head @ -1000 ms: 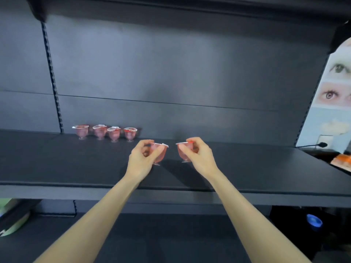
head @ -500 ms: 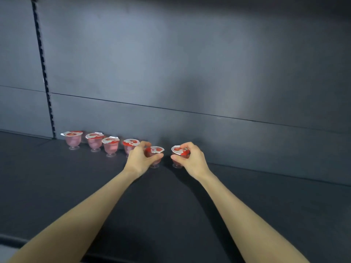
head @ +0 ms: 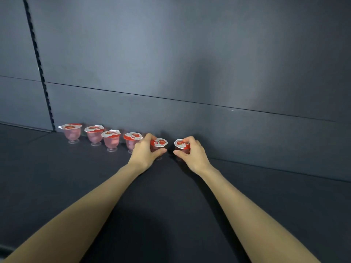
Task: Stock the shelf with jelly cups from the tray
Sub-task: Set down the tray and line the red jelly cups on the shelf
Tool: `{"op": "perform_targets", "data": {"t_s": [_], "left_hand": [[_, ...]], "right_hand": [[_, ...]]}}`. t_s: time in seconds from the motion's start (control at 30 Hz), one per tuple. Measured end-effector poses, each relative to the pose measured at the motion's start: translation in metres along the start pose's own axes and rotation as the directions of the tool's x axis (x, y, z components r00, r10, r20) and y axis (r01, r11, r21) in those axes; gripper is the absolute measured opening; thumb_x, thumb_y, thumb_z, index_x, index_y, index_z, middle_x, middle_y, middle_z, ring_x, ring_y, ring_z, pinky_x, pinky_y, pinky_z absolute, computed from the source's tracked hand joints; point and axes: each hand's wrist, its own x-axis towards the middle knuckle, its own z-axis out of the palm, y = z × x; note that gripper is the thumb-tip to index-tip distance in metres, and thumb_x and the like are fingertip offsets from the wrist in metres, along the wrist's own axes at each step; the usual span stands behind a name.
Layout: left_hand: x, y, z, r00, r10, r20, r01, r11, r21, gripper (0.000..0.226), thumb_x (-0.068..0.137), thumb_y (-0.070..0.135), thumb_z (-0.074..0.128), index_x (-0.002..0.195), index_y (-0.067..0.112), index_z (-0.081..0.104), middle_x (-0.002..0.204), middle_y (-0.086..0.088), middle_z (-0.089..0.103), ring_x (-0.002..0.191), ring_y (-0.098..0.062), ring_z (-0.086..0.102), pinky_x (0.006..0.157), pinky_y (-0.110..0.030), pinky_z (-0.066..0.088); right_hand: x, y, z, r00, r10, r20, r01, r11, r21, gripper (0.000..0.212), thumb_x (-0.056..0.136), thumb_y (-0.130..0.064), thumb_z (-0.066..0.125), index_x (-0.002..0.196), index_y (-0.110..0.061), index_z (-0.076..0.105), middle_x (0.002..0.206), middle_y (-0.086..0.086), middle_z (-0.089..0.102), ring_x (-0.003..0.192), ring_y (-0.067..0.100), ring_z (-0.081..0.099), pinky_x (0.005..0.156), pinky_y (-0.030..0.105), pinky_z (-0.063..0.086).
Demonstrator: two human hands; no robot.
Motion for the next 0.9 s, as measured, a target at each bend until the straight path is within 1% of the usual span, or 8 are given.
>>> {"op": "perform_targets", "data": {"t_s": [0.13, 0.2, 0.37, 0.43, 0.6, 0.73, 0.8, 0.9], "left_hand": [[0.000, 0.007, -0.017, 0.992, -0.011, 0.129, -0.013, 0.982, 0.187, 0.058, 0.080, 0.031, 0.072, 0.129, 0.011, 0.047, 0.121, -0.011, 0.059, 0.109, -0.025, 0.055, 0.095, -0.034, 0.044], [-0.007, 0.014, -0.029, 0.988, 0.003, 0.155, -0.038, 0.974, 0.221, 0.060, 0.082, 0.030, 0.070, 0.133, 0.010, 0.044, 0.126, -0.013, 0.056, 0.115, -0.027, 0.052, 0.098, -0.036, 0.042], [-0.040, 0.034, -0.066, 0.972, 0.113, 0.206, -0.171, 0.941, 0.292, 0.046, 0.085, 0.036, 0.066, 0.122, 0.011, 0.053, 0.114, -0.009, 0.063, 0.100, -0.022, 0.056, 0.081, -0.028, 0.042], [-0.061, 0.044, -0.083, 0.958, 0.192, 0.215, -0.257, 0.905, 0.338, 0.042, 0.085, 0.039, 0.064, 0.117, 0.012, 0.056, 0.108, -0.009, 0.063, 0.093, -0.024, 0.055, 0.077, -0.030, 0.041], [-0.135, 0.065, -0.121, 0.902, 0.388, 0.192, -0.432, 0.833, 0.345, 0.036, 0.085, 0.032, 0.062, 0.114, 0.011, 0.059, 0.103, -0.012, 0.061, 0.100, -0.033, 0.056, 0.087, -0.041, 0.045], [-0.201, 0.066, -0.138, 0.881, 0.431, 0.198, -0.474, 0.781, 0.406, 0.044, 0.088, 0.033, 0.059, 0.126, 0.012, 0.053, 0.121, -0.012, 0.056, 0.114, -0.032, 0.050, 0.092, -0.042, 0.040], [-0.233, 0.061, -0.140, 0.875, 0.447, 0.188, -0.482, 0.761, 0.434, 0.049, 0.089, 0.035, 0.058, 0.132, 0.012, 0.049, 0.125, -0.011, 0.054, 0.115, -0.032, 0.049, 0.094, -0.041, 0.036], [-0.282, 0.048, -0.138, 0.859, 0.485, 0.164, -0.503, 0.744, 0.439, 0.049, 0.089, 0.034, 0.059, 0.130, 0.010, 0.052, 0.124, -0.010, 0.056, 0.112, -0.032, 0.051, 0.097, -0.043, 0.035]], "right_hand": [[-0.010, -0.011, -0.014, 0.998, 0.040, 0.056, -0.030, 0.987, -0.159, 0.054, 0.084, -0.028, 0.070, 0.131, -0.021, 0.046, 0.131, 0.005, 0.039, 0.117, 0.027, 0.048, 0.102, 0.040, 0.042], [-0.019, -0.019, -0.024, 0.998, 0.043, 0.052, -0.030, 0.971, -0.238, 0.053, 0.085, -0.025, 0.069, 0.132, -0.020, 0.046, 0.135, 0.006, 0.036, 0.121, 0.029, 0.045, 0.103, 0.042, 0.040], [-0.060, -0.052, -0.051, 1.000, -0.027, -0.002, 0.025, 0.953, -0.302, 0.035, 0.089, -0.025, 0.063, 0.123, -0.016, 0.056, 0.138, 0.006, 0.037, 0.127, 0.026, 0.041, 0.104, 0.037, 0.037], [-0.086, -0.069, -0.059, 0.997, -0.063, -0.036, 0.049, 0.945, -0.322, 0.033, 0.090, -0.024, 0.062, 0.121, -0.015, 0.057, 0.137, 0.005, 0.038, 0.126, 0.025, 0.041, 0.103, 0.037, 0.038], [-0.164, -0.107, -0.069, 0.989, -0.129, -0.068, 0.091, 0.909, -0.407, 0.036, 0.090, -0.021, 0.060, 0.125, -0.013, 0.055, 0.138, 0.006, 0.039, 0.125, 0.027, 0.042, 0.099, 0.040, 0.042], [-0.230, -0.123, -0.065, 0.985, -0.157, -0.076, 0.112, 0.904, -0.412, 0.037, 0.092, -0.023, 0.058, 0.127, -0.014, 0.052, 0.136, 0.003, 0.040, 0.125, 0.023, 0.039, 0.095, 0.038, 0.042], [-0.263, -0.125, -0.059, 0.984, -0.160, -0.072, 0.117, 0.904, -0.412, 0.039, 0.093, -0.024, 0.056, 0.130, -0.015, 0.050, 0.137, 0.001, 0.039, 0.125, 0.022, 0.036, 0.092, 0.037, 0.042], [-0.311, -0.118, -0.045, 0.985, -0.170, -0.039, 0.138, 0.895, -0.423, 0.041, 0.094, -0.024, 0.055, 0.133, -0.014, 0.046, 0.141, 0.003, 0.036, 0.126, 0.023, 0.035, 0.090, 0.038, 0.044]]}}
